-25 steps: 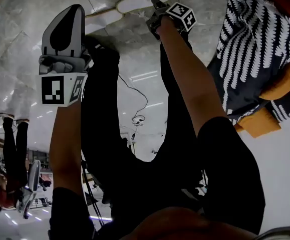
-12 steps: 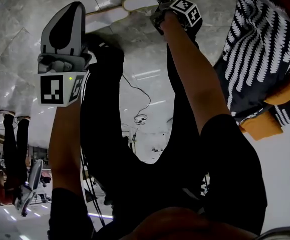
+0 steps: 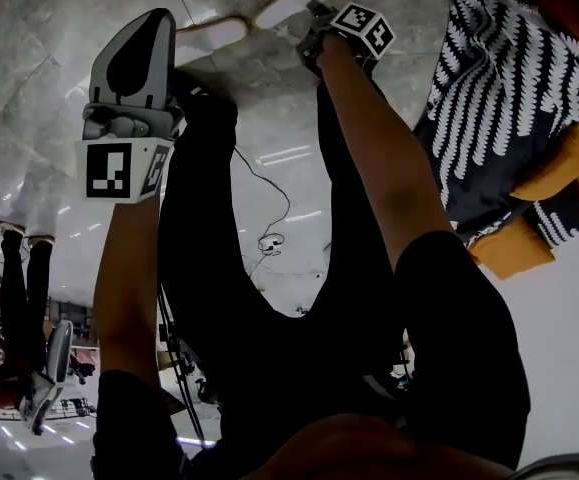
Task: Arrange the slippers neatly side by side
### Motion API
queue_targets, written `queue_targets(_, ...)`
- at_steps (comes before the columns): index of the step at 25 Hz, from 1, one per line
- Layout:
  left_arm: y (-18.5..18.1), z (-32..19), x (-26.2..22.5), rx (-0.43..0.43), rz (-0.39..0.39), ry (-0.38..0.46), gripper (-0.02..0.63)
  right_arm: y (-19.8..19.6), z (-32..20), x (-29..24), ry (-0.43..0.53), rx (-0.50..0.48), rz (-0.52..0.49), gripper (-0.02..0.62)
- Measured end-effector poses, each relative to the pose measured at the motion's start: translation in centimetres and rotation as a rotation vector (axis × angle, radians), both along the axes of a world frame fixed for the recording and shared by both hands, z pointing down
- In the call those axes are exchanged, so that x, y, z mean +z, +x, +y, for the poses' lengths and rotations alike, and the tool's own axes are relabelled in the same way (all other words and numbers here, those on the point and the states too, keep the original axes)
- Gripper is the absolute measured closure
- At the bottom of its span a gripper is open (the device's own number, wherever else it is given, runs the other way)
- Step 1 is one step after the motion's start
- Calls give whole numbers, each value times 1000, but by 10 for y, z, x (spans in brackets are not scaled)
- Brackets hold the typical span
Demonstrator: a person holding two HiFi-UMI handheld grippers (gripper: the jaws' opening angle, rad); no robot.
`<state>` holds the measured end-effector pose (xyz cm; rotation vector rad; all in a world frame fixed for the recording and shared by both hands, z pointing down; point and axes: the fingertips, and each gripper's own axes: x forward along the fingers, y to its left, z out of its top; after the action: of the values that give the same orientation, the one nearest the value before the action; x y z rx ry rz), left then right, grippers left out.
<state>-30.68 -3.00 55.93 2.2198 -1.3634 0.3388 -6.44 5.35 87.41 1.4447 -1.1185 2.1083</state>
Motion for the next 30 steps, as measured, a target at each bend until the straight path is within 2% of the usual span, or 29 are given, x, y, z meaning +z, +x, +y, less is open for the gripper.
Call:
queue_targets(10,37,-11,-41,-45,15,28,591,49,-60,-64,95,-344,75,555)
queue_targets(18,76,-11,-32,-95,41,9,591,83,-96,-64,117,-668,142,555)
queue_targets(24,103,-11,-14,-134,90,-25,591,101,-116,-31,90,-759,150,555)
queue_targets(30,110,-5,9,-170,106,-48,591,107,-124,1,69,-864,160,555)
